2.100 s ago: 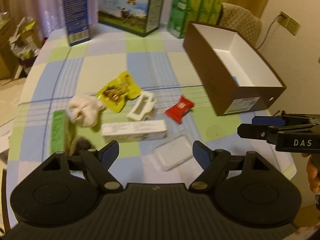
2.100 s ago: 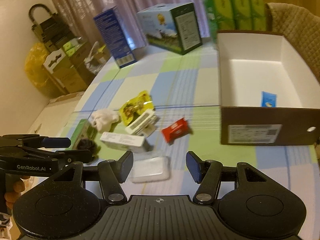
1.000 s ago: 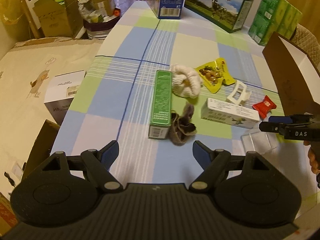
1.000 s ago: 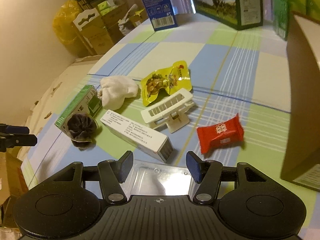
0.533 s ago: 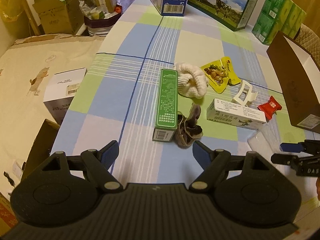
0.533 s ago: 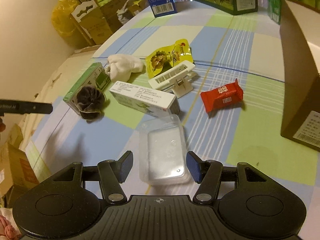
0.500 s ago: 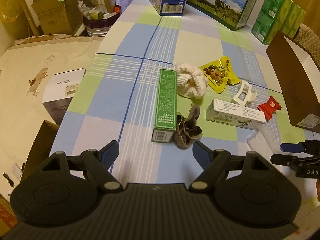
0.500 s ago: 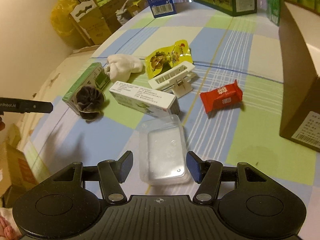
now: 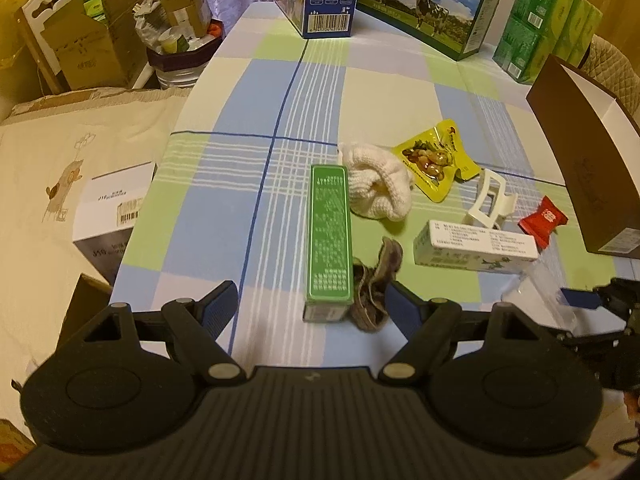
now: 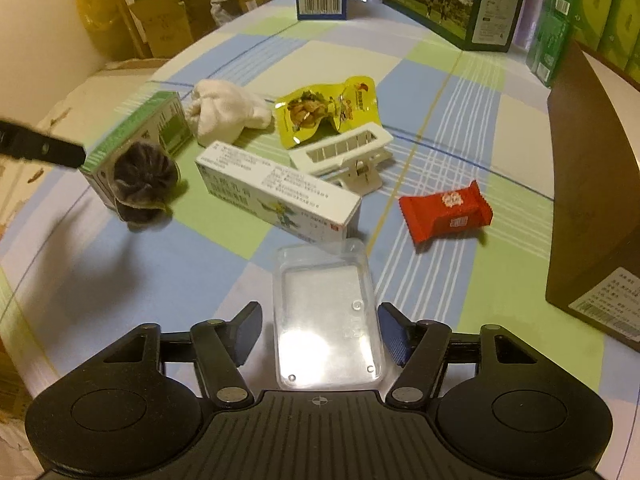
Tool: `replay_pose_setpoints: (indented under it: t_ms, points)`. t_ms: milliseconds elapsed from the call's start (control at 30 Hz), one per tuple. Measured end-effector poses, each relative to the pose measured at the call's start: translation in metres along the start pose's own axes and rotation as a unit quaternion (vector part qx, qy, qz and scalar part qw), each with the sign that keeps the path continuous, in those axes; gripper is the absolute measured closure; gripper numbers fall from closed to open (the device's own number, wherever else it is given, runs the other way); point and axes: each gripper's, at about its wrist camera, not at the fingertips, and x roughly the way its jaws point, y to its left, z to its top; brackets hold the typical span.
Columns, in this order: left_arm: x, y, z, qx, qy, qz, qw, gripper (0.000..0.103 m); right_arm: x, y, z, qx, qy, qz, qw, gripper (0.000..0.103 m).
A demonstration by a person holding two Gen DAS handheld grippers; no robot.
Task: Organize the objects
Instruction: 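Close the left tool on the green medicine box while the right tool grasps the clear plastic tray, then carry the green box in the left tool and tray in the right tool over the brown box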
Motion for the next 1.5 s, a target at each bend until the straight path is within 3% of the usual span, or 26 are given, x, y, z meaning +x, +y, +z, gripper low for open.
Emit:
replay_pose_setpoints:
  t_ms: [33,267,533,767,833,933,1200,1500]
  points:
    - [0.002,0.000,0.003,0.002,-0.001,-0.001,1.0000,0.025,-0.001,0.000,-0.001,-0.001,0.000,-0.002,1.000,0.050]
    - [0.021,-0.005,0.025,0.030,0.001,-0.015,0.9994,0.030,-0.015,-0.014,-0.012,0.036,0.000,-0.033,0.999,0.051]
    - [0.055,-0.011,0.046,0.048,0.036,-0.031,0.9977,0.049,-0.043,-0.048,-0.034,0.136,-0.017,-0.068,0.988,0.051]
    - [0.077,-0.011,0.051,0.064,0.058,-0.038,0.9955,0.058,-0.062,-0.065,-0.053,0.199,-0.029,-0.087,0.976,0.051]
    - [0.081,-0.010,0.052,0.066,0.060,-0.040,0.9952,0.074,-0.066,-0.065,-0.056,0.207,-0.031,-0.091,0.974,0.051]
    - [0.082,-0.009,0.052,0.071,0.057,-0.037,0.9952,0.077,-0.067,-0.063,-0.056,0.212,-0.033,-0.094,0.972,0.051]
    - [0.071,0.010,0.044,0.062,0.043,-0.031,0.9967,0.078,-0.073,-0.053,-0.053,0.216,-0.046,-0.100,0.970,0.051]
    - [0.033,0.035,0.038,0.039,0.013,-0.031,0.9987,0.078,-0.084,-0.044,-0.045,0.214,-0.067,-0.094,0.970,0.051]
